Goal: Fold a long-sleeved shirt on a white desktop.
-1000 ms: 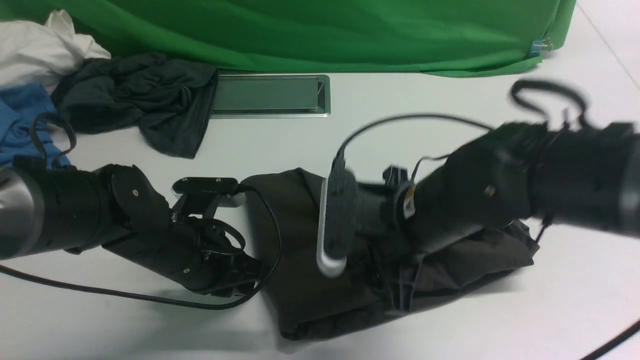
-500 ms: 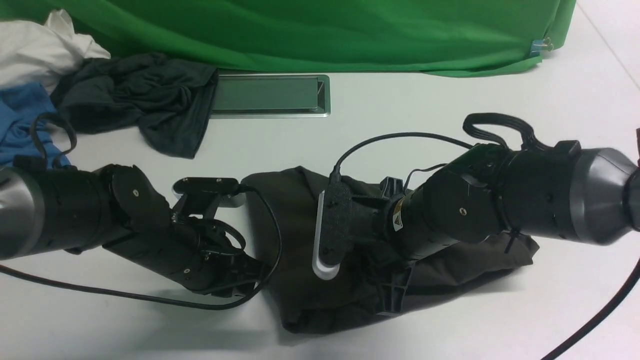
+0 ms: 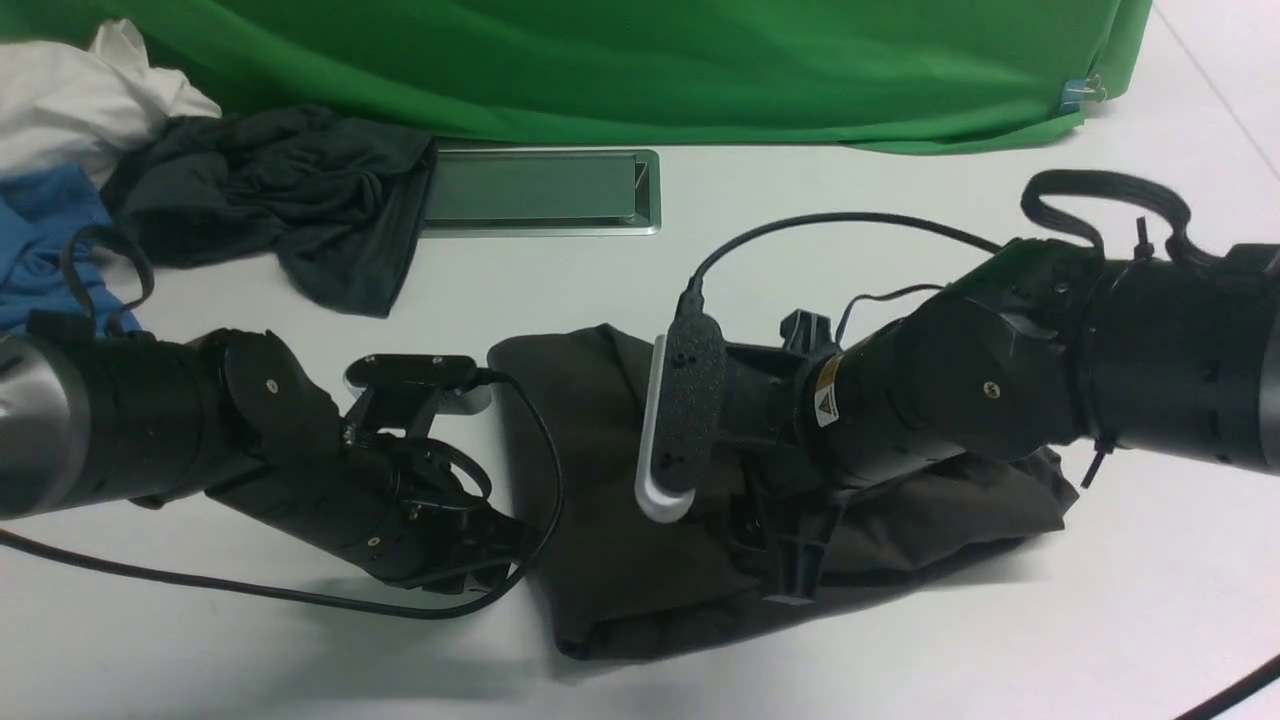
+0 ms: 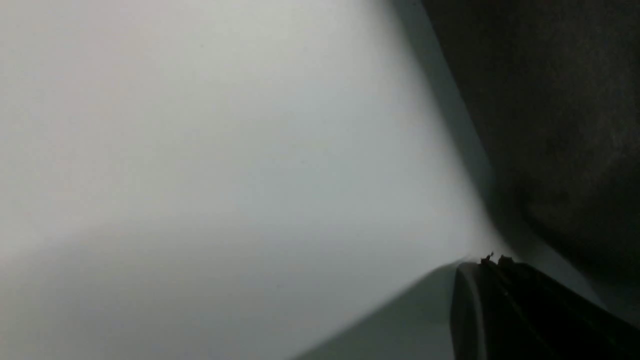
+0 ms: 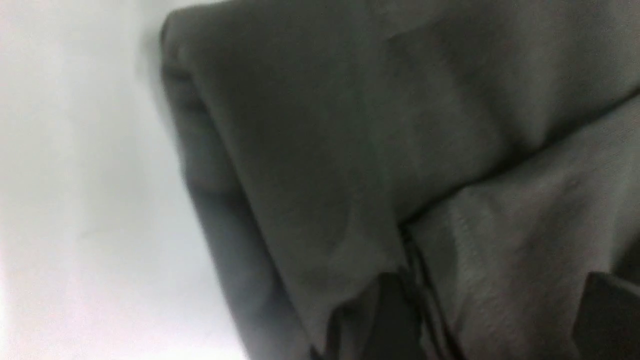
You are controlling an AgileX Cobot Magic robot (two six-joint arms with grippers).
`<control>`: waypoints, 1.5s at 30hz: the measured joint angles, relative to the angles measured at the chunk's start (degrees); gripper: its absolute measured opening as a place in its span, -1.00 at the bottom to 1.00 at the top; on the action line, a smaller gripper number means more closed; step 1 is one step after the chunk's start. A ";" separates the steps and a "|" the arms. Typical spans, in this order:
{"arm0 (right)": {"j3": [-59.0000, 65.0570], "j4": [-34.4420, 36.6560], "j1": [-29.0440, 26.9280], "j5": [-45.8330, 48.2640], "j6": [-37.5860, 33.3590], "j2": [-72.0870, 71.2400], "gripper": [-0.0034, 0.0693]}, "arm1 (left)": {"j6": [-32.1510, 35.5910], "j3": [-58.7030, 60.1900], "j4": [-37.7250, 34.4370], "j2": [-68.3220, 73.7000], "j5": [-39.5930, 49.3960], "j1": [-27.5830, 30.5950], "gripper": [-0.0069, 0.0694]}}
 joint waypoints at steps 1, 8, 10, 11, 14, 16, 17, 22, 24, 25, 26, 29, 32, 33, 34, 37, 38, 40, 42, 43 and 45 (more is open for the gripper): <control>0.00 0.00 0.00 -1.04 -0.05 0.36 0.36 | 0.00 0.00 0.00 0.00 -0.04 0.00 -0.77; 0.00 -0.12 0.00 -7.29 2.57 3.98 -0.16 | 0.00 0.00 0.00 0.00 -0.04 0.00 -0.77; 0.00 -0.13 0.00 -8.22 3.84 4.55 -0.21 | 0.00 0.00 0.00 0.00 -0.06 0.00 -0.77; 0.00 -0.13 0.00 -8.34 4.38 4.63 -0.21 | 0.00 0.00 0.00 0.00 -0.11 0.00 -0.77; 0.00 -0.13 0.00 -7.70 5.55 4.84 -0.15 | 0.00 0.00 0.00 0.00 -0.23 0.00 -0.77; 0.00 -0.13 0.00 -6.62 5.99 4.84 -0.09 | 0.00 0.00 0.00 0.00 -0.23 0.00 -0.77; 0.00 -0.18 0.00 -6.30 5.99 4.84 -0.08 | 0.00 0.00 0.00 0.00 -0.23 0.00 -0.77; 0.00 -0.18 0.00 -5.11 6.10 5.02 0.10 | 0.12 0.00 0.00 0.00 -0.34 0.00 -0.77; 0.00 -0.18 0.00 -4.74 6.15 5.54 0.16 | 0.07 0.00 0.00 0.00 -0.44 0.00 -0.77; 0.00 -0.18 0.00 -4.52 6.20 5.95 0.19 | 0.07 0.00 0.00 0.00 -0.44 0.00 -0.77; 0.07 -0.18 0.02 -4.35 6.25 6.29 0.20 | 0.07 0.00 0.00 0.00 -0.44 0.00 -0.77; 0.07 -0.18 0.35 -4.16 6.45 7.48 0.23 | 0.07 0.00 0.00 0.00 -0.44 0.00 -0.77; 0.07 -0.24 0.42 -4.41 7.88 7.60 0.24 | 0.07 0.00 0.00 0.00 -0.44 0.00 -0.77; 0.07 -0.24 0.42 -4.77 8.86 7.60 0.24 | 0.07 0.00 0.00 0.00 -0.44 0.00 -0.77; 0.07 -0.24 0.42 -4.96 9.34 7.60 0.24 | 0.07 0.00 0.00 0.00 -0.44 0.00 -0.77; 0.07 -0.24 0.42 -5.34 10.30 7.60 0.22 | 0.07 0.00 0.00 0.00 -0.44 0.00 -0.77; 0.07 -0.24 0.52 -5.39 10.41 7.60 0.15 | 0.07 0.00 0.00 0.00 -0.44 0.00 -0.77; 0.07 -0.24 0.53 -5.39 10.52 7.60 -0.03 | 0.07 0.00 0.00 0.00 -0.44 0.00 -0.77; 0.07 -0.24 0.53 -5.39 10.52 7.60 -0.29 | 0.07 0.00 0.00 0.00 -0.44 0.00 -0.77; 0.07 -0.24 0.53 -5.39 10.52 7.60 -0.42 | -0.06 0.00 0.00 0.00 -0.44 0.00 -0.77; 0.07 -0.24 0.53 -5.32 10.52 7.60 -0.69 | -0.06 0.00 0.00 0.00 -0.44 0.00 -0.77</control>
